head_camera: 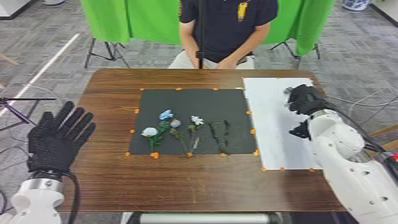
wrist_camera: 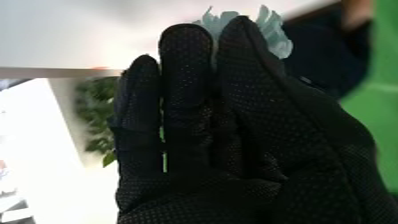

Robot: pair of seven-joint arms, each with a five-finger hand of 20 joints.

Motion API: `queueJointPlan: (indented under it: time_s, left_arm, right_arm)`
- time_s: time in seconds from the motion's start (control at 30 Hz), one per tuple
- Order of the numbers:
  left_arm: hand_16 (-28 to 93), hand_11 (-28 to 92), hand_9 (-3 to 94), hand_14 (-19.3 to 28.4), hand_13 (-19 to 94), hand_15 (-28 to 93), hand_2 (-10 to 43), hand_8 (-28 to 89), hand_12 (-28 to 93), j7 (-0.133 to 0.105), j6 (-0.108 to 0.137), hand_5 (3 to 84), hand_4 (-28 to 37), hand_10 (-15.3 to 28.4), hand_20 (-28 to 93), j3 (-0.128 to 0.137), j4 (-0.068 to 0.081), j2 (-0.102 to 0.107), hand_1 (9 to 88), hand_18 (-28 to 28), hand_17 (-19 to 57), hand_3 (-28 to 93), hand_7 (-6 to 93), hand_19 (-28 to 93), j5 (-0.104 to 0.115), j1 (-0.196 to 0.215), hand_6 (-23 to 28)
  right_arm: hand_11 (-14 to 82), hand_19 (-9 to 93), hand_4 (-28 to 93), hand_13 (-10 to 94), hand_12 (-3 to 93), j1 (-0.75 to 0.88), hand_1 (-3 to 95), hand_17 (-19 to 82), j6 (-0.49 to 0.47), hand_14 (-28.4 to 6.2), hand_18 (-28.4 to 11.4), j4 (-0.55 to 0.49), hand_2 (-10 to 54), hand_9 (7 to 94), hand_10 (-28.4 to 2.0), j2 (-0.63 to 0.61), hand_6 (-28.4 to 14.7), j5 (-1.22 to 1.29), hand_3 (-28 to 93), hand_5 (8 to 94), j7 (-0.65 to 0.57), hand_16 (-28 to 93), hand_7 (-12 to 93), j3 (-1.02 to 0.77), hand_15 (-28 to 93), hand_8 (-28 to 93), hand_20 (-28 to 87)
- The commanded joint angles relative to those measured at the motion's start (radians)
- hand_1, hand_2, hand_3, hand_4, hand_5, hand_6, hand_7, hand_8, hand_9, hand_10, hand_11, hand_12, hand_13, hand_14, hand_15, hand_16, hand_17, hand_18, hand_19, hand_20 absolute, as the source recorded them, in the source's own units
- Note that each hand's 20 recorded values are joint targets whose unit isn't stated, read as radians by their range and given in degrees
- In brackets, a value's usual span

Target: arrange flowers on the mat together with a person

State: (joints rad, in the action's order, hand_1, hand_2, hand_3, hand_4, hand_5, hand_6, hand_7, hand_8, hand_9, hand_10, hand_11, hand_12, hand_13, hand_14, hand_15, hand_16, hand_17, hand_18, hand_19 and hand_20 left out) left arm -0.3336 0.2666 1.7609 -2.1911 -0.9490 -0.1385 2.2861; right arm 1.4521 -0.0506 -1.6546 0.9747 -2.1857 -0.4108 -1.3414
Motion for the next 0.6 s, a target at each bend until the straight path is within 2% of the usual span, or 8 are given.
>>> queueJointPlan:
  time_s: [0.03,0.17,0.23,0.3,0.37,0.53,0.6]
  left_arm:
    - [-3,16,39.8,14.7,31,26,11.3,-8,10,0.023,0.012,43.1,-28.3,13.9,14,0.002,-0.001,-0.010,27.9,13.7,-3.2,72,7.7,27,0.003,0.017,6.5]
    - [-3,16,39.9,14.7,31,25,11.3,-8,10,0.024,0.018,43.1,-28.3,13.9,14,-0.001,0.000,-0.008,28.0,13.8,-3.2,72,7.7,27,0.017,0.014,6.5]
    - [-3,16,39.9,14.7,31,25,11.2,-8,10,0.030,0.012,43.1,-28.3,13.9,14,-0.002,0.003,-0.007,28.0,13.8,-3.2,72,7.6,27,0.009,0.010,6.6]
    - [-3,16,39.8,14.7,31,26,11.2,-8,10,0.040,-0.004,43.1,-28.3,13.9,14,0.000,0.008,-0.007,28.0,13.8,-3.2,72,7.6,27,-0.003,0.007,6.5]
    - [-3,16,39.8,14.7,31,26,11.3,-8,10,0.050,-0.008,43.0,-28.3,13.9,13,0.001,0.010,-0.008,28.0,13.8,-3.2,71,7.6,27,-0.007,0.003,6.4]
    - [-3,16,39.5,14.7,30,25,11.3,-8,10,0.052,-0.008,42.8,-28.3,13.8,13,0.001,0.009,-0.006,28.0,13.9,-3.4,71,7.6,27,-0.006,0.004,6.4]
    - [-3,16,39.5,14.8,30,25,11.3,-8,10,0.058,-0.022,42.8,-28.3,13.8,13,0.006,0.014,-0.008,28.0,13.9,-3.4,71,7.6,27,-0.017,0.005,6.3]
  right_arm:
    - [22.0,82,-28,65,46.1,-0.048,63.7,41,-0.056,-3.9,-14.9,-0.181,-9.5,69.2,-9.5,0.046,0.6,0.070,67,61.1,0.026,42,51,0.091,51,-2,34]
    - [21.6,82,-28,65,45.9,-0.075,63.6,41,-0.089,-3.9,-14.9,-0.173,-9.5,68.9,-9.6,0.087,0.5,0.027,68,60.9,0.055,41,51,0.167,52,-2,33]
    - [21.6,82,-28,64,45.8,-0.094,63.5,41,-0.105,-3.8,-15.0,-0.151,-9.5,68.8,-9.5,0.100,0.4,-0.033,68,60.9,0.078,41,50,0.216,52,-2,33]
    - [21.4,82,-28,64,45.7,-0.111,63.5,41,-0.118,-3.9,-15.1,-0.128,-9.5,68.3,-9.6,0.113,0.3,-0.082,68,60.6,0.091,41,50,0.265,52,-2,33]
    - [21.1,82,-28,64,45.4,-0.127,63.2,41,-0.142,-4.1,-15.3,-0.106,-9.5,67.9,-9.7,0.124,0.1,-0.107,68,60.1,0.097,41,50,0.308,52,-2,33]
    - [20.7,82,-28,63,44.9,-0.137,63.0,40,-0.168,-4.3,-15.6,-0.068,-9.5,67.0,-10.1,0.145,-0.2,-0.178,68,59.0,0.100,41,50,0.351,52,-2,33]
    - [20.8,82,-28,63,44.7,-0.122,63.0,40,-0.214,-4.4,-15.8,-0.093,-9.5,66.6,-10.2,0.151,-0.4,-0.146,68,58.7,0.068,41,49,0.330,52,-2,33]
